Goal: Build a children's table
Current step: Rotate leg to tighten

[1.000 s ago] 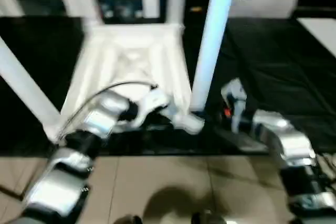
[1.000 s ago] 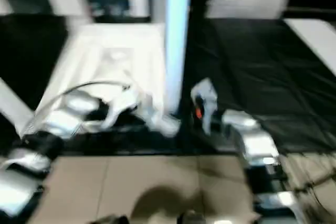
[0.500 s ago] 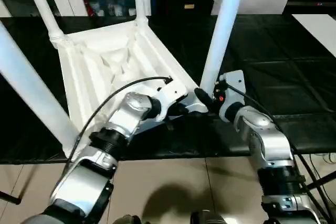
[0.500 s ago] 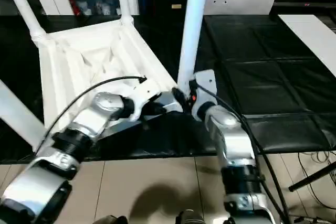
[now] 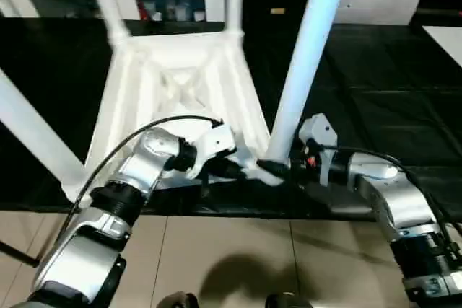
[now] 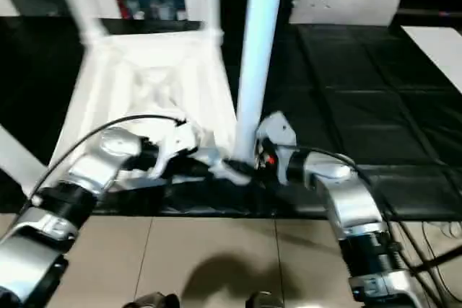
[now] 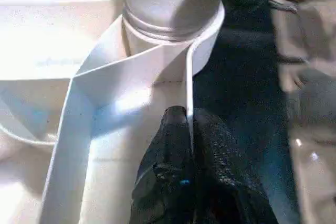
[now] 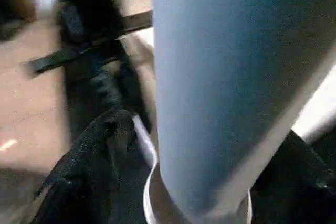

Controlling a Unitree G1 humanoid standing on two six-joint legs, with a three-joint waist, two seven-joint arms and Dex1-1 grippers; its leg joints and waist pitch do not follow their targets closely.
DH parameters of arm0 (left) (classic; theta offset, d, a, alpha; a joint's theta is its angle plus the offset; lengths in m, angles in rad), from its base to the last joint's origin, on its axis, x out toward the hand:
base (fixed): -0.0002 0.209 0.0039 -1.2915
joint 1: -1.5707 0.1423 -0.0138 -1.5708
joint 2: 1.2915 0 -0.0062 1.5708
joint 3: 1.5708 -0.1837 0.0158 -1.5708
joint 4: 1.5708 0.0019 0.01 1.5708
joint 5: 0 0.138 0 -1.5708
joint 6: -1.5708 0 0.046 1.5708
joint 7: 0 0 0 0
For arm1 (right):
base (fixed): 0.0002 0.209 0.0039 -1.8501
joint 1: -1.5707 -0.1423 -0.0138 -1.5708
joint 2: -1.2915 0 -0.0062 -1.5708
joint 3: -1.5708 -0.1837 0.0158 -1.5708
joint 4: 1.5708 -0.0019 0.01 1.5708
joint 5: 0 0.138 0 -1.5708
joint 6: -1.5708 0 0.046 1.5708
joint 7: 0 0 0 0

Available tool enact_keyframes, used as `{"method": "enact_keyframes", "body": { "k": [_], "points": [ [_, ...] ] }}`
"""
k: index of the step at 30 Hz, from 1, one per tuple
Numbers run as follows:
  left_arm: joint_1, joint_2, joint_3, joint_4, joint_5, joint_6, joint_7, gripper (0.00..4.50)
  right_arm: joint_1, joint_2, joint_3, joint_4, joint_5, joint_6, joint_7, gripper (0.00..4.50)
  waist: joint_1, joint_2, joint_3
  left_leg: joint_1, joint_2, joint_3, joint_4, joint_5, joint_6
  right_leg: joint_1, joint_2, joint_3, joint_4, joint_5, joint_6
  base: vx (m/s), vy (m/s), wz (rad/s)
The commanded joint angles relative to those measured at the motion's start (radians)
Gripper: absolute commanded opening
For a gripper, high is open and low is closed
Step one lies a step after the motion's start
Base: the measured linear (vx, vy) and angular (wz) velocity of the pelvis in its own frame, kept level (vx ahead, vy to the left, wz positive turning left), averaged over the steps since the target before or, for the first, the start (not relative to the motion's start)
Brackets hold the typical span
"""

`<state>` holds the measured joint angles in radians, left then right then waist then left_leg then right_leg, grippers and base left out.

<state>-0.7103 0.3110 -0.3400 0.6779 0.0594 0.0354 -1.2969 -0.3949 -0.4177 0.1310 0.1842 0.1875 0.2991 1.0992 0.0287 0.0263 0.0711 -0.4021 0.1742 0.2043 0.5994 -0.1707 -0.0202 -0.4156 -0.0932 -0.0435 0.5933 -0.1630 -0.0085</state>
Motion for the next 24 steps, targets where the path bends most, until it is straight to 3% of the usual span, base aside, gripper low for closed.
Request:
{"method": "enact_keyframes", "body": {
  "k": [1,2,3,5,7,17,18,24],
  "points": [
    [-0.005,0.002,-0.035,-0.041,-0.029,-0.043,-0.093,0.00,-0.022,-0.023,0.018,0.014,0.033,-0.015,0.097,3.50,-0.001,-0.004,-0.074,0.036,0.058,-0.022,-0.070,-0.231,0.087,0.051,-0.047,0.031,-0.061,-0.170,-0.274,0.000,0.000,0.00],
    [-0.005,0.009,-0.040,-0.040,-0.028,-0.050,-0.110,0.00,-0.027,-0.032,0.022,0.021,0.042,-0.013,0.129,3.50,0.003,-0.003,-0.073,0.036,0.058,-0.020,-0.070,-0.230,0.085,0.047,-0.047,0.032,-0.061,-0.170,-0.276,0.000,0.000,0.00],
    [-0.008,0.016,-0.046,-0.035,-0.023,-0.068,-0.130,0.00,-0.035,-0.043,0.028,0.033,0.052,-0.015,0.166,3.35,0.005,-0.010,-0.072,0.038,0.059,-0.019,-0.070,-0.233,0.084,0.047,-0.047,0.032,-0.063,-0.173,-0.276,0.000,0.000,0.00],
    [-0.009,0.021,-0.051,-0.032,-0.024,-0.085,-0.146,0.00,-0.040,-0.051,0.034,0.043,0.057,-0.017,0.191,3.35,0.009,-0.007,-0.072,0.036,0.059,-0.020,-0.071,-0.228,0.079,0.046,-0.049,0.032,-0.061,-0.183,-0.273,0.000,0.000,0.00],
    [-0.011,0.032,-0.055,-0.032,-0.035,-0.106,-0.196,0.00,-0.050,-0.080,0.062,0.063,0.069,-0.017,0.282,3.06,0.011,-0.010,-0.074,0.036,0.059,-0.020,-0.070,-0.219,0.082,0.048,-0.051,0.032,-0.059,-0.182,-0.274,0.000,0.000,0.00],
    [-0.030,0.041,-0.052,0.003,-0.030,-0.137,-0.218,0.00,-0.080,-0.090,0.082,0.110,0.087,-0.024,0.368,2.49,0.022,-0.012,-0.073,0.036,0.059,-0.020,-0.070,-0.209,0.077,0.046,-0.051,0.032,-0.060,-0.204,-0.266,0.000,0.000,0.00],
    [-0.032,0.041,-0.051,0.005,-0.029,-0.138,-0.218,0.00,-0.079,-0.089,0.083,0.109,0.089,-0.024,0.372,2.25,0.021,-0.013,-0.073,0.035,0.059,-0.020,-0.069,-0.210,0.077,0.045,-0.050,0.032,-0.060,-0.204,-0.267,0.000,0.000,0.00],
    [-0.039,0.037,-0.041,0.014,-0.027,-0.120,-0.196,0.00,-0.069,-0.073,0.079,0.091,0.107,-0.005,0.374,2.06,0.022,-0.012,-0.074,0.035,0.059,-0.019,-0.069,-0.202,0.080,0.046,-0.050,0.032,-0.059,-0.193,-0.268,0.000,0.000,0.00]
  ]
}}
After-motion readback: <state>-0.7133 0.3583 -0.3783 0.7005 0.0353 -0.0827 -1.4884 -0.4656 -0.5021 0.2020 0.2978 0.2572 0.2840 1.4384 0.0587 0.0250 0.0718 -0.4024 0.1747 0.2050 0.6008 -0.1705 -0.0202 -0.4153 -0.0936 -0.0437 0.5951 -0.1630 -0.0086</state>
